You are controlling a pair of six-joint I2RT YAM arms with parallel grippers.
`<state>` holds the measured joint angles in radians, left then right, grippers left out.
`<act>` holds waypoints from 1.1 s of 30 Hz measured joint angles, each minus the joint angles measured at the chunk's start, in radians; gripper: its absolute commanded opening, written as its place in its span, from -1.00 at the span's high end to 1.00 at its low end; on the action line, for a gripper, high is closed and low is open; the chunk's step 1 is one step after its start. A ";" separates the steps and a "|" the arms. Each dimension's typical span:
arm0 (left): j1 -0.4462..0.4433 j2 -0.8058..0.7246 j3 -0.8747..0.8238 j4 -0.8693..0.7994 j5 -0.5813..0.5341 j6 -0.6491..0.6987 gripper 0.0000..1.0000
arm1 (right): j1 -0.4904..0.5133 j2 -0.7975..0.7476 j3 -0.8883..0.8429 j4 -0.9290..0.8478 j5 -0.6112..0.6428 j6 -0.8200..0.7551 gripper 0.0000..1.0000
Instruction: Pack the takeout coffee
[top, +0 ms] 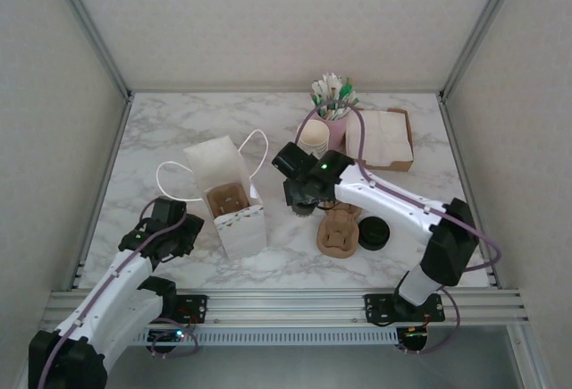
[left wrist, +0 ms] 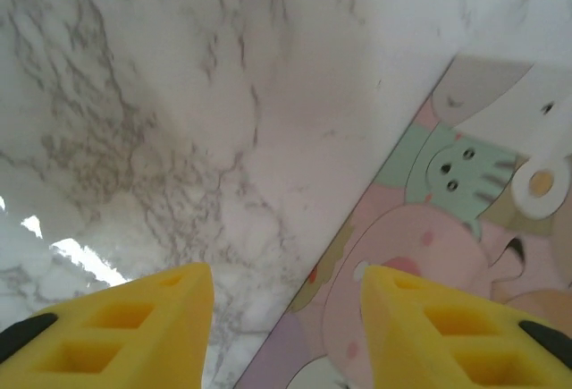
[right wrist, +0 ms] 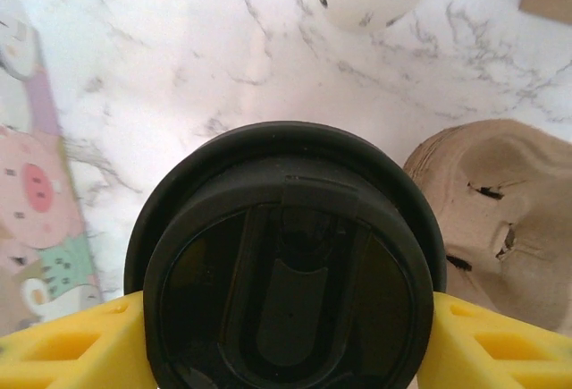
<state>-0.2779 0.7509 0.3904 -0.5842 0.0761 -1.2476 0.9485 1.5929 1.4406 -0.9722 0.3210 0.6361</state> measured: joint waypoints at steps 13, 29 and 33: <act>-0.276 0.006 -0.018 0.016 -0.033 -0.130 0.09 | 0.000 -0.159 0.141 -0.095 0.114 -0.074 -0.34; -0.628 0.355 0.032 0.277 -0.169 -0.320 0.00 | 0.000 -0.218 0.372 -0.184 0.235 -0.207 -0.33; -0.659 0.444 0.109 0.335 -0.174 -0.289 -0.03 | 0.000 -0.238 0.394 -0.183 0.221 -0.254 -0.32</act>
<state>-0.9371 1.1954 0.4992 -0.2493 -0.0982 -1.5368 0.9485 1.3548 1.8343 -1.1557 0.5419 0.3824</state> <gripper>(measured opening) 0.508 0.664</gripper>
